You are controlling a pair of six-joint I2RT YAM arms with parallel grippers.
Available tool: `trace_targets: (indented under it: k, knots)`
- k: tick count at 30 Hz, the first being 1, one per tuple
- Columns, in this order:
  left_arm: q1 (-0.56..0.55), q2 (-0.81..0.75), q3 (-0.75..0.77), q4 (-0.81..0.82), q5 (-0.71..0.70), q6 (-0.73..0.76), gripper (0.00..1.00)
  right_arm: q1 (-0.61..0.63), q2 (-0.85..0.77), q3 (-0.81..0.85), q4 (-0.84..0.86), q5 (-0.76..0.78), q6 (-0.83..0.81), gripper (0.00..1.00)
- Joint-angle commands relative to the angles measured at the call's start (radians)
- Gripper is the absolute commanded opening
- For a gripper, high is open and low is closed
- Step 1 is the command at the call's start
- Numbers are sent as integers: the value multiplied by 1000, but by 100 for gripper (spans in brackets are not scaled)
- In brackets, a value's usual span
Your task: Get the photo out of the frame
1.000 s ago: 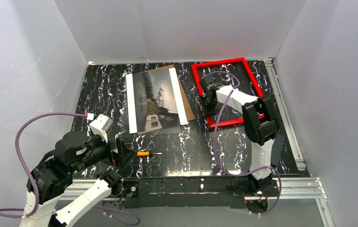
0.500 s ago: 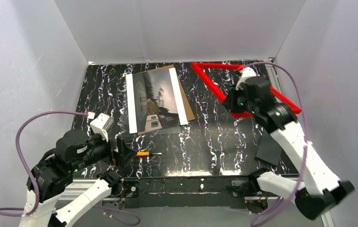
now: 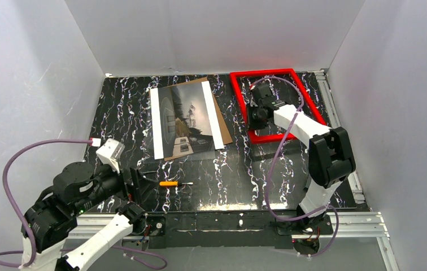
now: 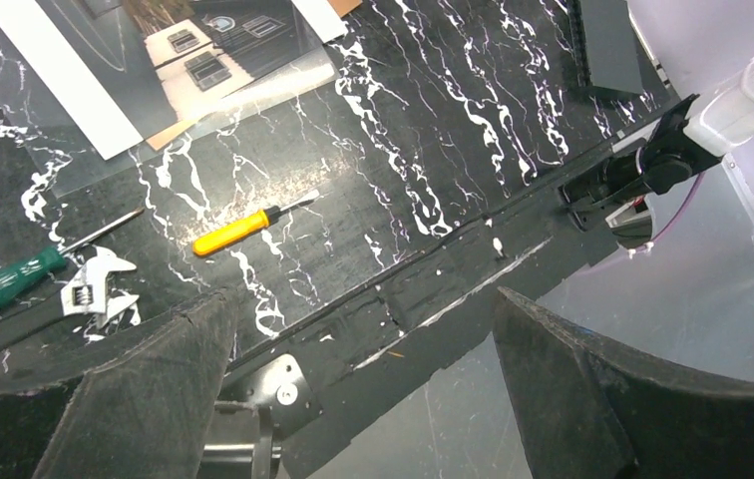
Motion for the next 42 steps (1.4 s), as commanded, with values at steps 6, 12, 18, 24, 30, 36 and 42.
trace_targets:
  k: [6,12,18,24,30,36,42]
  knots:
    - [-3,45,39,-60,-18,67,98,36,111,74,30,7,66,57]
    - [-4,40,19,-40,-9,66,98,44,108,94,-11,27,56,75]
    - [-4,39,5,-38,-31,56,98,46,-98,29,-83,10,76,75]
    - [-4,16,-48,10,-69,19,98,46,-480,-167,-187,4,114,79]
    - [-3,18,-84,63,-117,-15,98,45,-899,-270,-318,12,128,82]
    - [-4,19,-94,97,-138,-32,98,46,-1250,-252,-476,55,162,84]
    - [-4,19,-98,121,-141,-41,98,46,-1446,-216,-531,81,199,85]
